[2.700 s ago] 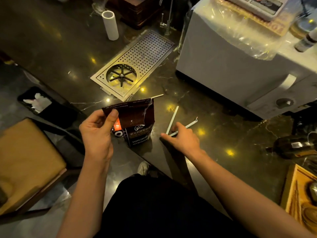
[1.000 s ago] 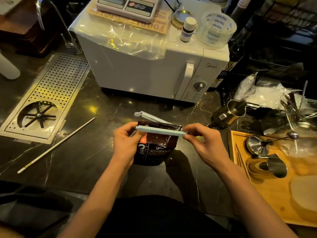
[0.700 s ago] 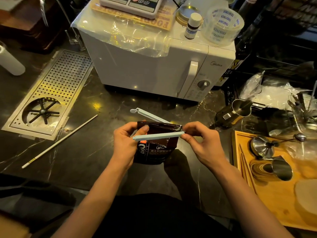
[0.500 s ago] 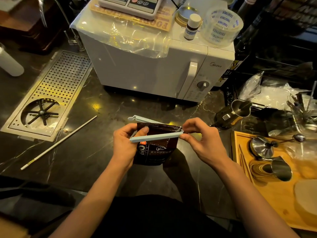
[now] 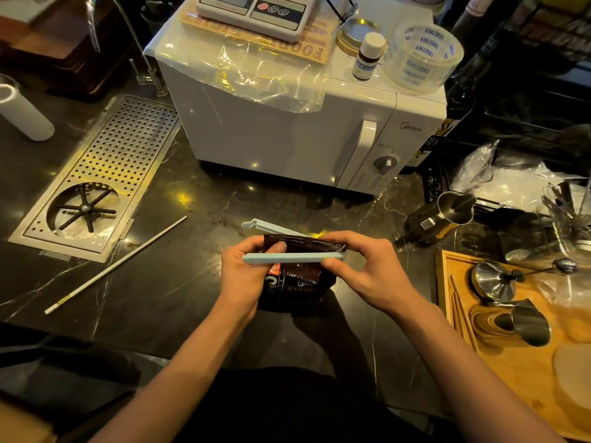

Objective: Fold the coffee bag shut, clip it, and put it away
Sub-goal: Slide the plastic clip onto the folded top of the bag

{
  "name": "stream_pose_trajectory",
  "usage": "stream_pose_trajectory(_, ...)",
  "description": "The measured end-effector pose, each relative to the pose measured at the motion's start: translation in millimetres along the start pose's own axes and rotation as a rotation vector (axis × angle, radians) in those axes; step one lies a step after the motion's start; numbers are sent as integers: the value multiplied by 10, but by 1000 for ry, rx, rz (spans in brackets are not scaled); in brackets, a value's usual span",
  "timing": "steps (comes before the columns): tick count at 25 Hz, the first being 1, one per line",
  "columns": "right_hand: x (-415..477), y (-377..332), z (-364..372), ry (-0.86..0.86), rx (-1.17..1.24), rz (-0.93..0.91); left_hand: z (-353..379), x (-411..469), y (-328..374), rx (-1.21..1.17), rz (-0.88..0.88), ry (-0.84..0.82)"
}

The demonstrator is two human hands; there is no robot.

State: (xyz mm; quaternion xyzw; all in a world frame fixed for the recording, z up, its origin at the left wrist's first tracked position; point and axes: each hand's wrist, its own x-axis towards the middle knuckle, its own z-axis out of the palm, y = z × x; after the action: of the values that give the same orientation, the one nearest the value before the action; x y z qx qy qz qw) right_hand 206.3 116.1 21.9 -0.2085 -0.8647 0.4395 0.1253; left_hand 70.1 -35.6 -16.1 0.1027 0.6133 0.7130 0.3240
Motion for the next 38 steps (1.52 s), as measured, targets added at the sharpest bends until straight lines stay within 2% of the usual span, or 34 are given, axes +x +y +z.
stream_pose_trajectory(9,-28,33,147,75,213,89,21,-19,-13,-118,-38,0)
stream_pose_trajectory(14,-39,11,192,112,261,104,-35,16,-26,-314,-127,0)
stream_pose_trajectory(21,-40,-25,227,177,237,127,-293,84,-21,-439,-193,-255)
stream_pose_trajectory(25,-64,-10,251,204,219,151,-382,117,143,-101,-138,-381)
stream_pose_trajectory(30,-30,-46,282,228,168,154,-515,195,359,287,-17,-265)
stream_pose_trajectory(33,-38,-74,314,247,149,159,-538,213,404,400,13,-255)
stream_pose_trajectory(38,-58,-104,342,273,141,182,-538,190,348,439,92,-219)
